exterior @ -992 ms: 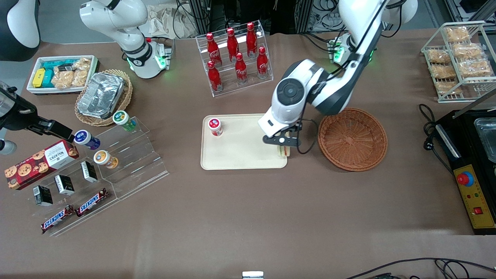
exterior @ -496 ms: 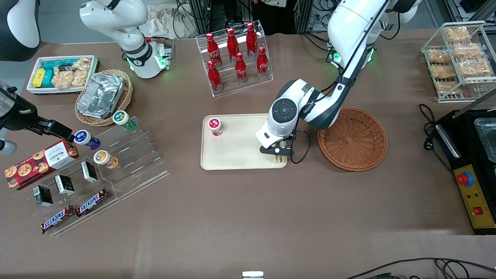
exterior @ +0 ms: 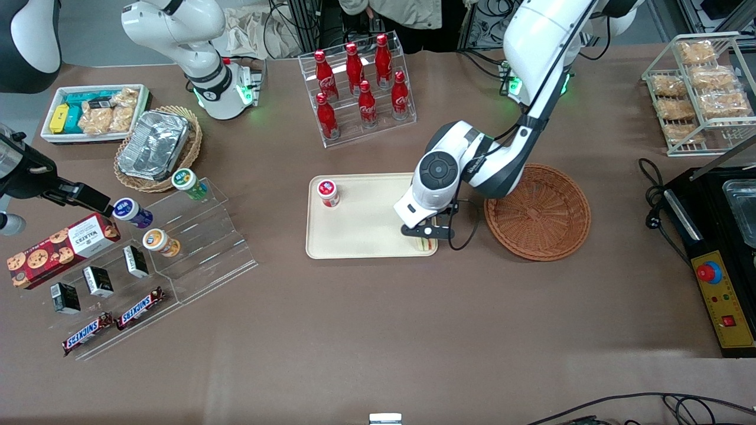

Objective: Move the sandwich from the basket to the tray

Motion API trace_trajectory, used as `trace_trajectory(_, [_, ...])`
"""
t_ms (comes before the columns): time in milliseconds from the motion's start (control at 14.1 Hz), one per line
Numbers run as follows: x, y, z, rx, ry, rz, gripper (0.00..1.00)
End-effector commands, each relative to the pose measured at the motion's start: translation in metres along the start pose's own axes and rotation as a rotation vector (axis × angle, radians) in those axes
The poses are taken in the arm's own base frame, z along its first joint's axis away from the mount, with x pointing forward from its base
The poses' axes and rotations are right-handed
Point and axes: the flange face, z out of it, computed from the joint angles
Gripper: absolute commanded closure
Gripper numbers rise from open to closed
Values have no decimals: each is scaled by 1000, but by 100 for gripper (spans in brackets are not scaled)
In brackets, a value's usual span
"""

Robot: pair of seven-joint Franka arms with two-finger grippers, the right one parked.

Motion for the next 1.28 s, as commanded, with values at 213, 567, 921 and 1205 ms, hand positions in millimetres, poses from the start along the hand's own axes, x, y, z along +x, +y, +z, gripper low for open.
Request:
trace_trajectory(213, [14, -129, -151, -34, 86, -69, 1])
trace_trajectory(567, [2, -260, -232, -27, 153, -60, 1])
trace_trajectory(921, [0, -334, -245, 108, 162, -65, 1])
trace_trajectory(1205, [-7, -370, -276, 37, 131, -50, 1])
